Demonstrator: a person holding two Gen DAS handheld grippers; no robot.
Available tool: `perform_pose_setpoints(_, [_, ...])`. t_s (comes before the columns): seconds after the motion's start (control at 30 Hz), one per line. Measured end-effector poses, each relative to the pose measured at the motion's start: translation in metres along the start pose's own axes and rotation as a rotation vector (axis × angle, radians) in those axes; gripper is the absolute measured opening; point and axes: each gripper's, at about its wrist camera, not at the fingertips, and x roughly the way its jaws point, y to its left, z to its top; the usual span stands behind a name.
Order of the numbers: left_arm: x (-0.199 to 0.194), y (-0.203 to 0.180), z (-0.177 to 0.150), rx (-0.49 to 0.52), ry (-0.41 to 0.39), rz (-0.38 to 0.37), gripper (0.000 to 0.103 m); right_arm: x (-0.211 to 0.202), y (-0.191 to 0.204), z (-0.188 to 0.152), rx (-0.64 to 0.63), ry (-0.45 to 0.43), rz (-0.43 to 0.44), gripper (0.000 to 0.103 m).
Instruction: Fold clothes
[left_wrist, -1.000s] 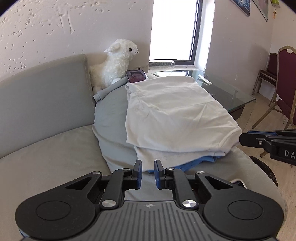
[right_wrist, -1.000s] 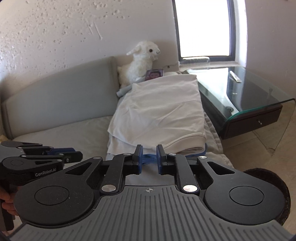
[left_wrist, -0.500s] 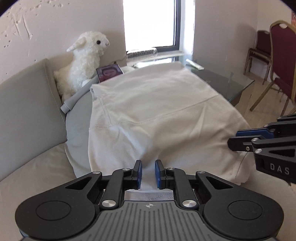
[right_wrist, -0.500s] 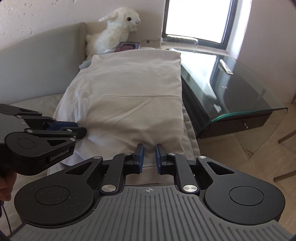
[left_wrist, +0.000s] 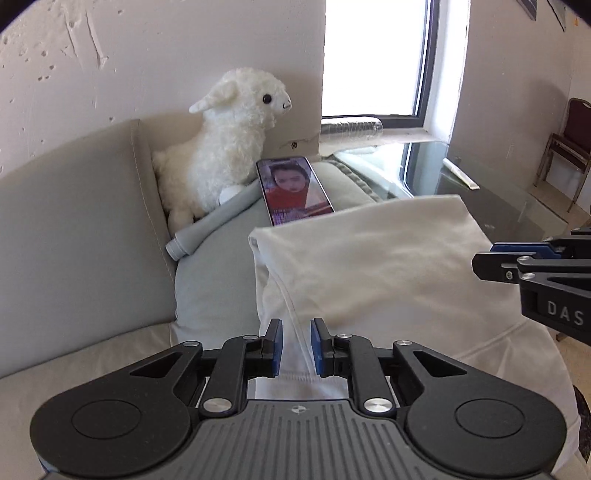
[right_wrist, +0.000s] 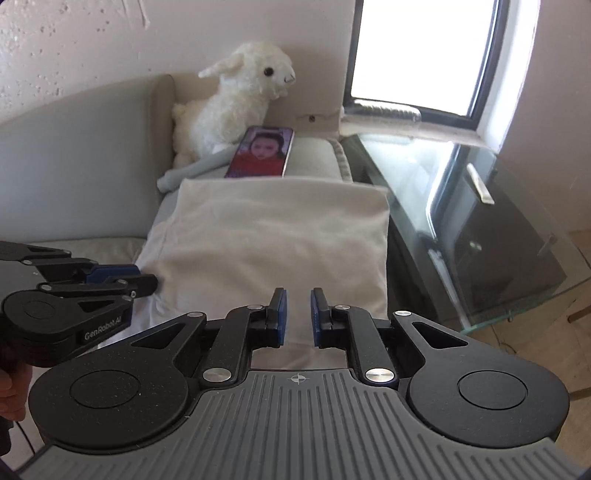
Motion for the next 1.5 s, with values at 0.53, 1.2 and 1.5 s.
perform_pose_setpoints(0.53, [0.048, -0.014, 0.028, 0.011, 0.017, 0.024, 0.022, 0.083, -0.034, 0.031, 0.182, 0.057, -0.105, 0.02])
perform_pose_setpoints(1.2, [-0.175, -0.017, -0.044, -0.158, 0.155, -0.02, 0.059, -0.177, 0.003, -0.009, 0.168, 0.116, 0.057, 0.039])
perform_pose_setpoints(1.5, [-0.242, -0.024, -0.078, -0.146, 0.164, 0.006, 0.066, -0.251, 0.017, -0.045, 0.132, 0.17, 0.038, 0.045])
